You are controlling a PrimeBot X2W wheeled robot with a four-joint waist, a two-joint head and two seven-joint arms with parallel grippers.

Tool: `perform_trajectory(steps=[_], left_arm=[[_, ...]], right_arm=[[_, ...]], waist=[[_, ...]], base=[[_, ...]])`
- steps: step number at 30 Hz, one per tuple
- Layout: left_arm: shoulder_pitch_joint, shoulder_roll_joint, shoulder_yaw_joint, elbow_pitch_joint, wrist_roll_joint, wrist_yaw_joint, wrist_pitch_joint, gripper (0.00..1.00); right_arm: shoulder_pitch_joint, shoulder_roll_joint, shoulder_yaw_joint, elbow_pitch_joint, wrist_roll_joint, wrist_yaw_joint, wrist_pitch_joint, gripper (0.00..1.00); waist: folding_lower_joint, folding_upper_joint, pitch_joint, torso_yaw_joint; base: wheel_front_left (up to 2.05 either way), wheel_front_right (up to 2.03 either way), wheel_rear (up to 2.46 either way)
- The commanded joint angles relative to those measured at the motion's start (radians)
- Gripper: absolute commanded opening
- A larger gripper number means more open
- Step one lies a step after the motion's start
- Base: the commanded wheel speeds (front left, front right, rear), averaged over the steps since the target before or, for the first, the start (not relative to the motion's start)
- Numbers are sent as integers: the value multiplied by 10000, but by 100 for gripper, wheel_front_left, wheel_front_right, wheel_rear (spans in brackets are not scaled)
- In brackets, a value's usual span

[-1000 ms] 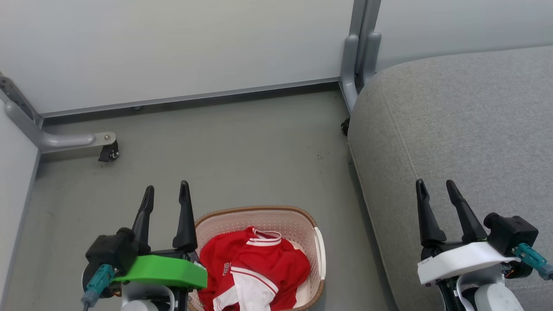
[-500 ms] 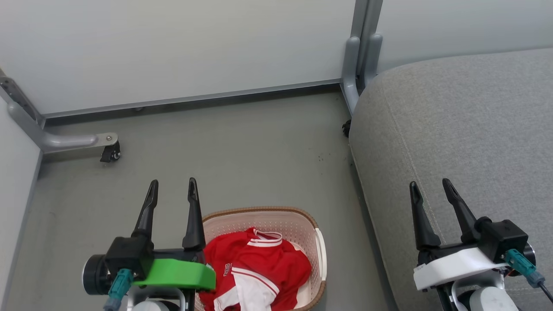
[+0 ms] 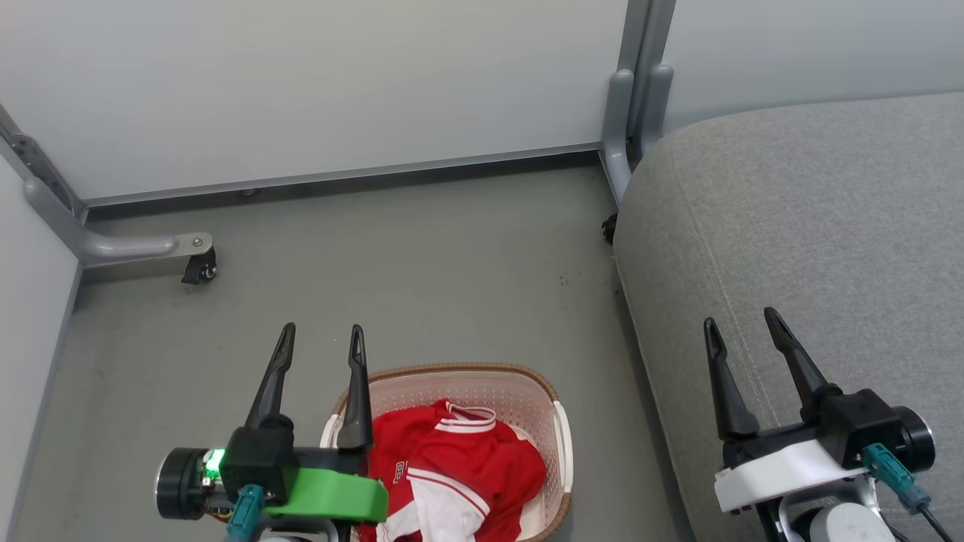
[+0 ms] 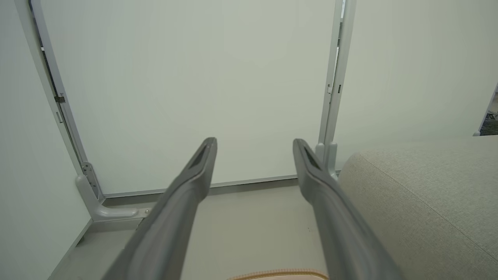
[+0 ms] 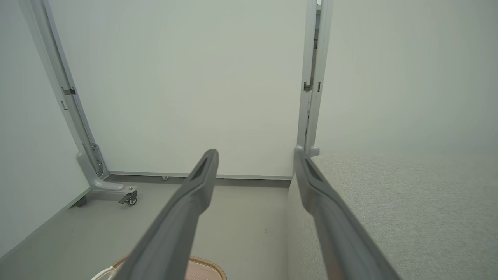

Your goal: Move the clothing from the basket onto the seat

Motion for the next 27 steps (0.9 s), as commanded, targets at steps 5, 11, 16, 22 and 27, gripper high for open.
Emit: perform_trajectory(steps=[5,11,16,22,27], left_arm=[[103,66,-44,-53,558,61,-151,100],[172,69,-106,-45,923,75,-256,100],[208,68,-116,32,945,8,-272,100],[239,68,-151,53,917,-45,-272,100],[240,68,-174,97,1004,-43,-272,100]], right_arm=[[158,-33,79,-113,-496,4,-168,100],[225,-36,136,-155,-878,4,-273,100],[303,-35,144,-133,-919,2,-282,100],[354,-35,128,-97,-862,2,-282,100],[347,-35,154,-99,-914,2,-282,100]], waist=[[0,0,-28,-19],[0,0,-61,-40],[0,0,-104,-47],[0,0,-139,-19],[0,0,-160,7]], base=[[0,0,0],[0,0,0],[0,0,0],[0,0,0],[0,0,0]])
